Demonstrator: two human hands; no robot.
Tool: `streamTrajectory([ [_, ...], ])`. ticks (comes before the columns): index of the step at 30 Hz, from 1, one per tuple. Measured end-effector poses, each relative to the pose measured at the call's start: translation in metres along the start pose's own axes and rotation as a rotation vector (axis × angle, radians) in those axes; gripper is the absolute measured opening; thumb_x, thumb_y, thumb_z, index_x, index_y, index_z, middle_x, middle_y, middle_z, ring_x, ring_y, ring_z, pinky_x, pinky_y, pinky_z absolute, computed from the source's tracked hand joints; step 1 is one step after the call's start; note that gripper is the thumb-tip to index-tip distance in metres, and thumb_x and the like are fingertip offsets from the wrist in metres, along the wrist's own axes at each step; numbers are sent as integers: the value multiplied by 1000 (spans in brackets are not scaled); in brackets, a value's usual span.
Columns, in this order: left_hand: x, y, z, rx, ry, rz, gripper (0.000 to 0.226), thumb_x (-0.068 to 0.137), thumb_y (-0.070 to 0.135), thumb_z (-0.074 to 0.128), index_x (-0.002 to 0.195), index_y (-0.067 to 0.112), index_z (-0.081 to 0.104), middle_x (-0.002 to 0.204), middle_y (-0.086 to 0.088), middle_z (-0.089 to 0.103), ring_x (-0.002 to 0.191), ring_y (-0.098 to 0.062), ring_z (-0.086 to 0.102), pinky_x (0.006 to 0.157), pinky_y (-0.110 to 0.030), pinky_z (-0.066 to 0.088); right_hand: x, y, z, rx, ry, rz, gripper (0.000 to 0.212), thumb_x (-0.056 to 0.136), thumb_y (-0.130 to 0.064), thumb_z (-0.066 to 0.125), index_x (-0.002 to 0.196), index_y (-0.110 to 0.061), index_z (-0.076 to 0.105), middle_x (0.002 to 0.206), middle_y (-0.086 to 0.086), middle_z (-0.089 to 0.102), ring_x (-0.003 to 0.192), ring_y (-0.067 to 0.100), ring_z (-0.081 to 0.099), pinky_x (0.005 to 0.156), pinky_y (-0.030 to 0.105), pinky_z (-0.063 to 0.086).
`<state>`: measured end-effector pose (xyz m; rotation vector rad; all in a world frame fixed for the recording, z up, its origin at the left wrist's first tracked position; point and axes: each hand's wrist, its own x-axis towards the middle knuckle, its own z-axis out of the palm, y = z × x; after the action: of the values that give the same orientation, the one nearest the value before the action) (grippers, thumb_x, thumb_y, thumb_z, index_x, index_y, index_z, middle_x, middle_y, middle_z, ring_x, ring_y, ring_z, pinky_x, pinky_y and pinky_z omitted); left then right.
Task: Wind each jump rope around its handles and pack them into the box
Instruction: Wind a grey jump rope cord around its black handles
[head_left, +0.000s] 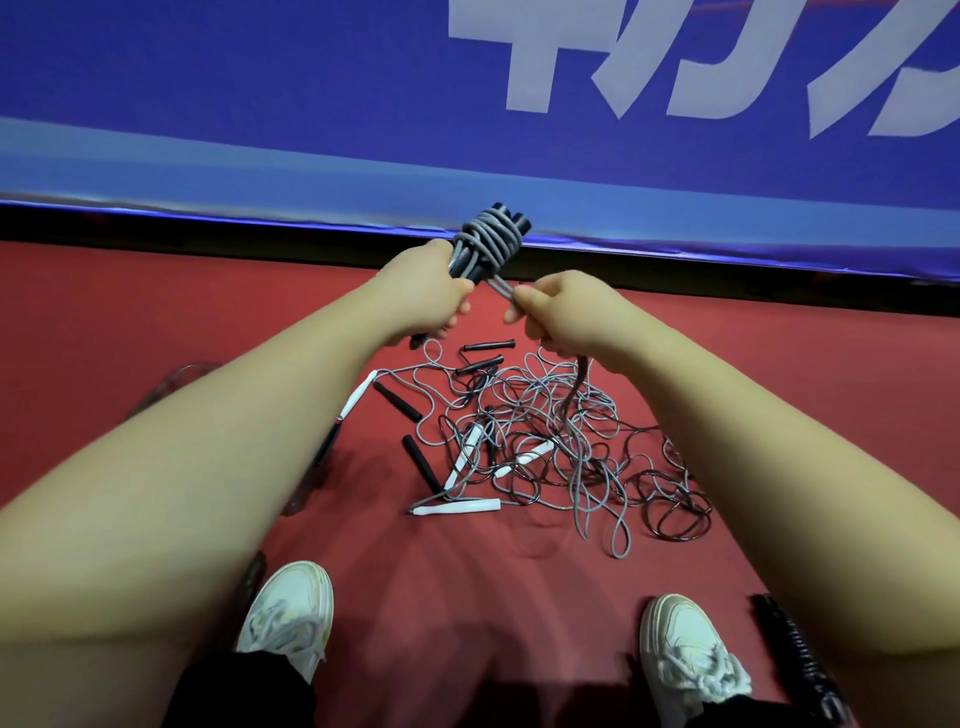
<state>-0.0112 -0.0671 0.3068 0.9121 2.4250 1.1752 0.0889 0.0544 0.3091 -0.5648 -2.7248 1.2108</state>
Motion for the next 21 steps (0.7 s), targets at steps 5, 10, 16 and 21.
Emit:
streamTrajectory([
  [5,9,-9,5,463,108,77,20,94,20,52,108,6,53,103,-13,64,92,-33,59,73,-37,44,-6,-1,8,-152,-54,27,29,101,-20,33,83,-17,55,63,-4,48,50,7,42,48,19,35],
  [10,3,-5,19,721,218,279,23,95,19,50,116,12,54,104,-14,63,97,-36,56,68,-37,36,-8,-3,-4,554,-239,237,29,100,-11,28,85,-9,53,52,-6,41,34,2,28,36,13,21],
  [16,-3,-7,28,920,273,419,21,90,9,47,109,17,54,96,-9,62,90,-34,55,57,-36,28,-21,-2,-19,534,-339,337,25,101,-22,35,90,-12,56,44,-10,37,44,5,49,53,20,39],
  [21,-6,-6,38,1032,234,463,28,89,5,47,114,17,53,99,-8,63,93,-32,55,59,-35,29,-29,-5,-24,-93,-174,212,24,96,-20,49,93,-3,65,54,-1,44,43,10,31,41,21,24],
])
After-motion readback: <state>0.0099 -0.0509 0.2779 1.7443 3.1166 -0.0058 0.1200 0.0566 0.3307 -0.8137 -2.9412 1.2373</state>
